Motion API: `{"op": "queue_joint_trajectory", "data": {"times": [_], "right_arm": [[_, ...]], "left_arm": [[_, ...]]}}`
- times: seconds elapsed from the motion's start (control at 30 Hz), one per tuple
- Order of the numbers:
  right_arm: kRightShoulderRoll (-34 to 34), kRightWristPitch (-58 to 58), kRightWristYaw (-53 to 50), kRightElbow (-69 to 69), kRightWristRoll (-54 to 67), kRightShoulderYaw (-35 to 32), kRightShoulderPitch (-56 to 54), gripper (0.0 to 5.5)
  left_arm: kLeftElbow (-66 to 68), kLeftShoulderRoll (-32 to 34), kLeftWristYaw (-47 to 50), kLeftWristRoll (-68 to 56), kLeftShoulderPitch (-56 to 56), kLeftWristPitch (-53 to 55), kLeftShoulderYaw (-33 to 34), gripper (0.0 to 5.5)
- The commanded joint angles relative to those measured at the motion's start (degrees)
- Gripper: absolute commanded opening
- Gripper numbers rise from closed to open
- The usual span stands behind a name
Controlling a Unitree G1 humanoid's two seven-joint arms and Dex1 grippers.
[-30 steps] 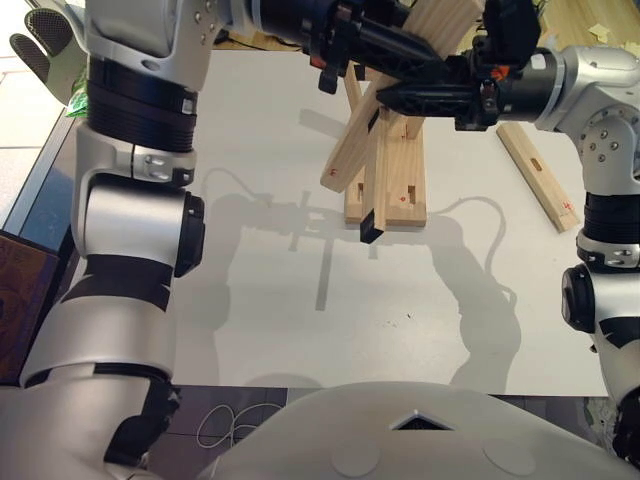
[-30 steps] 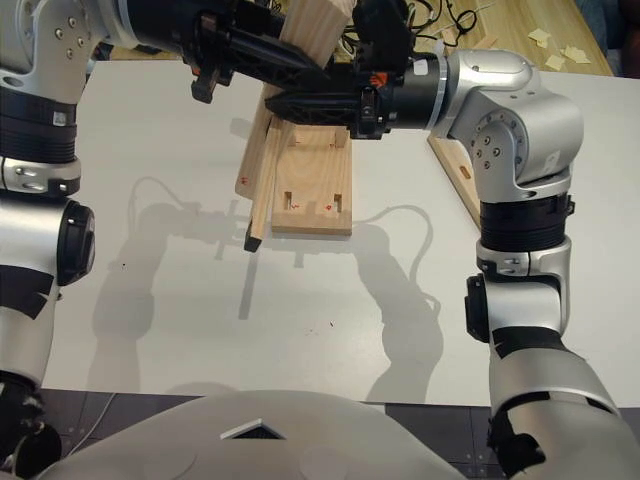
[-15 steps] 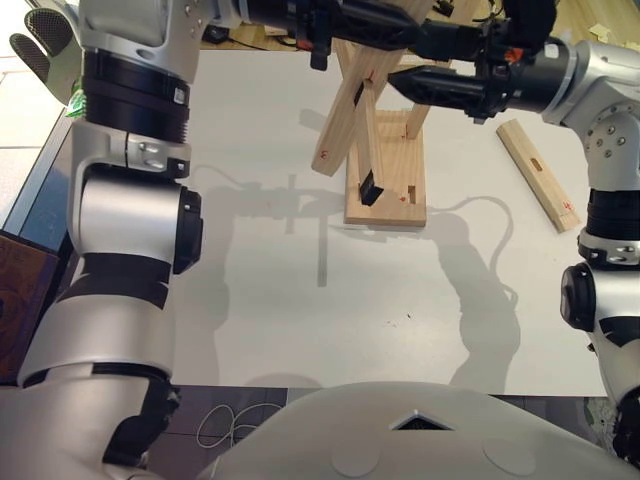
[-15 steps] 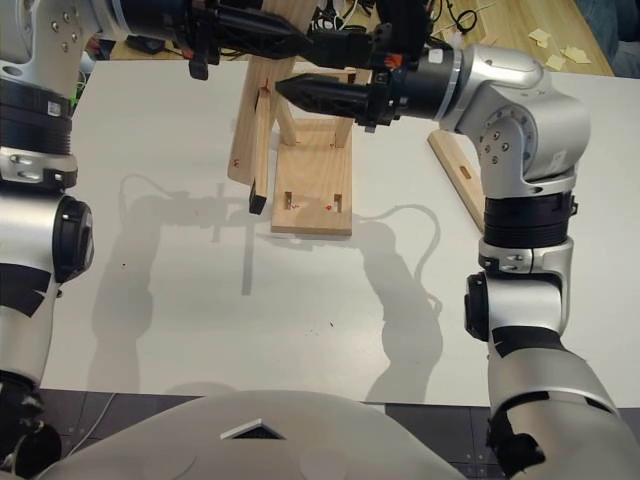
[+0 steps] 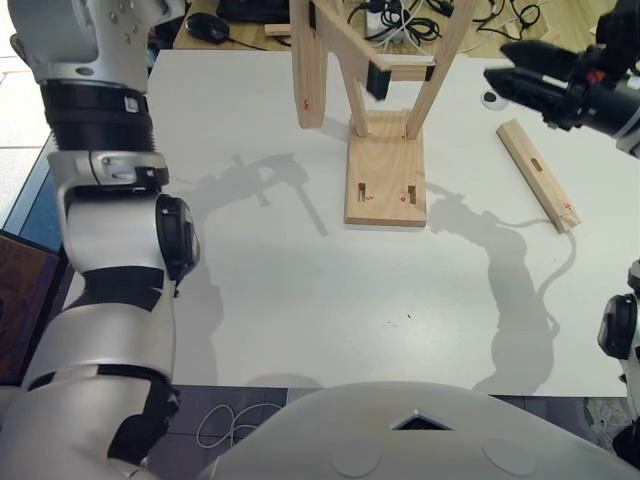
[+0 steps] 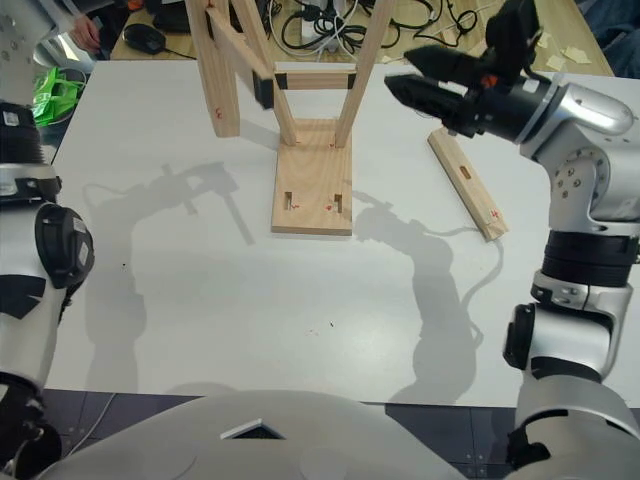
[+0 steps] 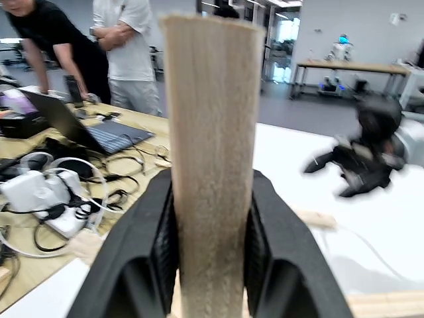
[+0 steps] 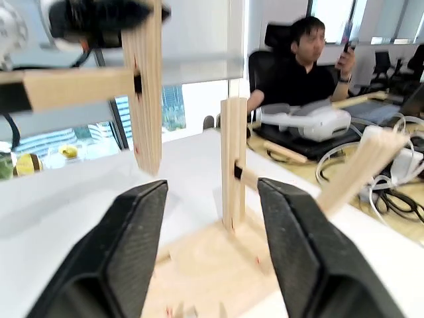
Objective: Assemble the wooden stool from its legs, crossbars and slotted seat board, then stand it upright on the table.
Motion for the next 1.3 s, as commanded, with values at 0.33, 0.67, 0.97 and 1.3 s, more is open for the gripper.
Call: {"op": "queue_joint_trajectory", "data": {"times": [0.33,0.67,0.97,1.3], "right_arm": [[-13.0,-22.19,8.87,8.15,-17.39,8.82,5.98,0.38],[-10.82,-33.3,12.65,13.24,-26.4,17.66,4.98,0.0],[-3.43,-32.08,8.03,12.47,-33.81,24.61,1.29,0.0],[0.96,-18.04,8.5,7.59,-38.82,31.8,1.87,0.0]], "left_arm": [[-24.64,-18.53,43.29,-0.14,15.73,-2.97,10.49,1.03],[-27.01,-22.36,50.58,-0.92,17.15,-4.57,9.45,1.03],[-26.96,-22.26,52.13,-1.32,16.47,-4.03,9.29,1.03],[-26.22,-21.66,53.13,-2.13,15.25,-3.68,9.54,1.03]]}}
